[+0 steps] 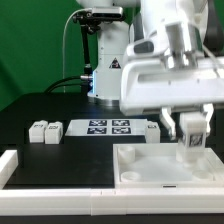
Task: Assemble one leg
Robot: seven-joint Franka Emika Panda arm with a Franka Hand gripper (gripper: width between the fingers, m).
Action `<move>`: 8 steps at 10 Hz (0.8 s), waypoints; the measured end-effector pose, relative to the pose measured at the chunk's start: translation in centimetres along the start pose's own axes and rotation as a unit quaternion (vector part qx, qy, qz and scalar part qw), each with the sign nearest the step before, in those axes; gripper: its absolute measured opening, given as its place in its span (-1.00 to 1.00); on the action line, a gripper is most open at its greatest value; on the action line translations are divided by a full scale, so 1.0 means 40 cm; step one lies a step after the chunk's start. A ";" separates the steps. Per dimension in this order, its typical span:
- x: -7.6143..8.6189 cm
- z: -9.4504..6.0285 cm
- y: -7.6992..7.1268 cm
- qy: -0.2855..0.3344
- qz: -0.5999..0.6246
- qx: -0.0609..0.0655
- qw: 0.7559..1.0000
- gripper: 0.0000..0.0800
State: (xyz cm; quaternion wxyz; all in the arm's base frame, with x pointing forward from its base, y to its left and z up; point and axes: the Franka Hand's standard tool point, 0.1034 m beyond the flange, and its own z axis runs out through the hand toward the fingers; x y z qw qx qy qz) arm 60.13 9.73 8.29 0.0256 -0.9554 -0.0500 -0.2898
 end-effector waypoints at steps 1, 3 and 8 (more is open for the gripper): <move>0.002 -0.002 -0.007 0.001 0.000 0.001 1.000 -0.27; -0.001 0.001 -0.016 -0.001 -0.001 0.002 1.000 -0.27; 0.006 0.008 -0.044 0.001 -0.006 0.008 1.000 -0.27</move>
Offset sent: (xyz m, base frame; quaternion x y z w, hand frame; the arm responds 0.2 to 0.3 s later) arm 0.0000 0.0067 0.0042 -0.0054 0.0069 -0.0063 0.9999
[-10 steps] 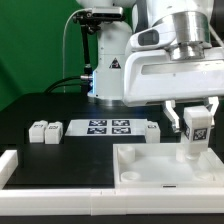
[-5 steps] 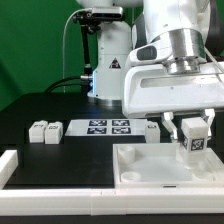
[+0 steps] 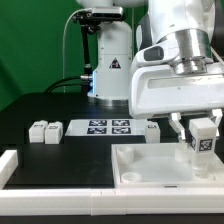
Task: Assemble one leg
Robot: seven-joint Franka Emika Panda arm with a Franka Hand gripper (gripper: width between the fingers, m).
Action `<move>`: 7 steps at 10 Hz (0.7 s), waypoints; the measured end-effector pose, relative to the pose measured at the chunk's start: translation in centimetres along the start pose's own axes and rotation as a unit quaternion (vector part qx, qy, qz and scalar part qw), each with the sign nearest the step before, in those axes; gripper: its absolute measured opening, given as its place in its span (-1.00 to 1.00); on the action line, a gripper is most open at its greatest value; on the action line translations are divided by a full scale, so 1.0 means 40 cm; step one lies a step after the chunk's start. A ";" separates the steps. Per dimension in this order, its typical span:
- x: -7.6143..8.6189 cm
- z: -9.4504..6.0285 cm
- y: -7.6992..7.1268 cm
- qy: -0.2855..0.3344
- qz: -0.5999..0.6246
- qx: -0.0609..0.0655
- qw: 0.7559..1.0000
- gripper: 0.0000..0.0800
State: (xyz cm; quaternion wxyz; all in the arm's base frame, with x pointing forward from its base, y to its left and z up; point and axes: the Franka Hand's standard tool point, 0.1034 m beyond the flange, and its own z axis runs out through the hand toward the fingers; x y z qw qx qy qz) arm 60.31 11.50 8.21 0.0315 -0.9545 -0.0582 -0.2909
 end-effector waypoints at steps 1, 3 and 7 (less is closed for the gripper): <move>0.002 0.003 -0.002 0.001 0.000 0.000 1.000 -0.27; 0.002 0.015 -0.008 0.005 -0.001 0.002 1.000 -0.27; -0.017 0.029 -0.006 0.000 -0.002 0.001 1.000 -0.27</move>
Offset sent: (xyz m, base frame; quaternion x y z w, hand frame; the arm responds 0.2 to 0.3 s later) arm 0.0020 0.0090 -0.0165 0.0076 0.0233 0.0098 0.9997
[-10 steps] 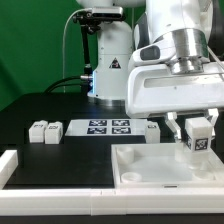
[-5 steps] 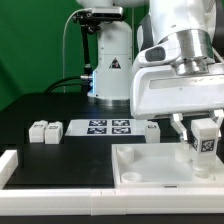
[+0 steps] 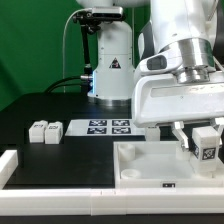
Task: Assemble one leg
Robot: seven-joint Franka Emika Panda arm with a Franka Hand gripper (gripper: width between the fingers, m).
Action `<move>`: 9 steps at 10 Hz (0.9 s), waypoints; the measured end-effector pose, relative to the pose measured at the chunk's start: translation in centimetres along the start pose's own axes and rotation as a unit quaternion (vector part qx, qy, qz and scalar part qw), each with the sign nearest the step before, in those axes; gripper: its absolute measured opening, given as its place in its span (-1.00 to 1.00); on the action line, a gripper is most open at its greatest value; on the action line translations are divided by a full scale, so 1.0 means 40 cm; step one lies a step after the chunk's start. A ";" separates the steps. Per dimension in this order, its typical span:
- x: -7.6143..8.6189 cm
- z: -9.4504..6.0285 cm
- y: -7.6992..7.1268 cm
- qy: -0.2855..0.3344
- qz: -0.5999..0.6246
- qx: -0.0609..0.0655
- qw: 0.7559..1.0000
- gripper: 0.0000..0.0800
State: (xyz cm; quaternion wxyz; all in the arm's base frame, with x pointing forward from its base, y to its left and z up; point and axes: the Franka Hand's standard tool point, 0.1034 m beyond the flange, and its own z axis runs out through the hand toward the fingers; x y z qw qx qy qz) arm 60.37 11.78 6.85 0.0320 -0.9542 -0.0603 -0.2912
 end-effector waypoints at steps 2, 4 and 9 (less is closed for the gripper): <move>-0.003 0.001 0.005 0.008 -0.003 -0.001 1.000 -0.27; -0.011 0.001 0.004 0.004 -0.009 -0.001 1.000 -0.27; -0.021 0.007 0.004 -0.015 -0.009 0.000 1.000 0.60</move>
Offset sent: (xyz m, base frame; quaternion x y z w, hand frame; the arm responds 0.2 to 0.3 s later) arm -0.0254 -0.0077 -0.0282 -0.0039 0.0148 -0.0171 0.9997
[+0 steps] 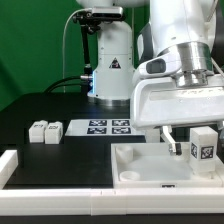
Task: Assemble one leg
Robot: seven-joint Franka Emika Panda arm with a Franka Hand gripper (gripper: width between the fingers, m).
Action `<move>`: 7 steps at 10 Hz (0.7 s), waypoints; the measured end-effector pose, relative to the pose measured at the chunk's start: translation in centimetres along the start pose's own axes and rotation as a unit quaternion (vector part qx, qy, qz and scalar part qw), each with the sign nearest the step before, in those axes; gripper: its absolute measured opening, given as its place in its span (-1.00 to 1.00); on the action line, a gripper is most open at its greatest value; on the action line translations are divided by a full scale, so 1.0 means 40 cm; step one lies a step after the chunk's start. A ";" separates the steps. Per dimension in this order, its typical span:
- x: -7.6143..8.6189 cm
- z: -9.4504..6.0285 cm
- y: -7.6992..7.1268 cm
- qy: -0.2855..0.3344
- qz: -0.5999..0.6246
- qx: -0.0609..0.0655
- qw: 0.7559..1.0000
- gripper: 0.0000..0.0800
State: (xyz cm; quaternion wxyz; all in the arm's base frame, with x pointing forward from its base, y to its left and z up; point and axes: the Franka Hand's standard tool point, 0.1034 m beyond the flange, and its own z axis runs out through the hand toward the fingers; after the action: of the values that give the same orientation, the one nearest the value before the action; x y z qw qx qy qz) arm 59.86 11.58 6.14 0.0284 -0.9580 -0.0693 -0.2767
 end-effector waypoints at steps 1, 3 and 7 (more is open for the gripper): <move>0.000 0.000 0.000 0.000 0.000 0.000 1.000 0.60; -0.001 0.000 0.000 0.000 0.000 0.000 1.000 0.62; -0.002 0.001 0.000 -0.001 0.000 0.000 1.000 0.62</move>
Offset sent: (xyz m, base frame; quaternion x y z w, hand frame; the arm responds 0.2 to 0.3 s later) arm 0.0000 0.0000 0.0000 0.0000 0.0000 0.0000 1.0000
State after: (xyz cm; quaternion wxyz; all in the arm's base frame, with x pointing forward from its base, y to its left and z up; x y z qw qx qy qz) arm 59.82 11.58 6.07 0.0283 -0.9583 -0.0698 -0.2756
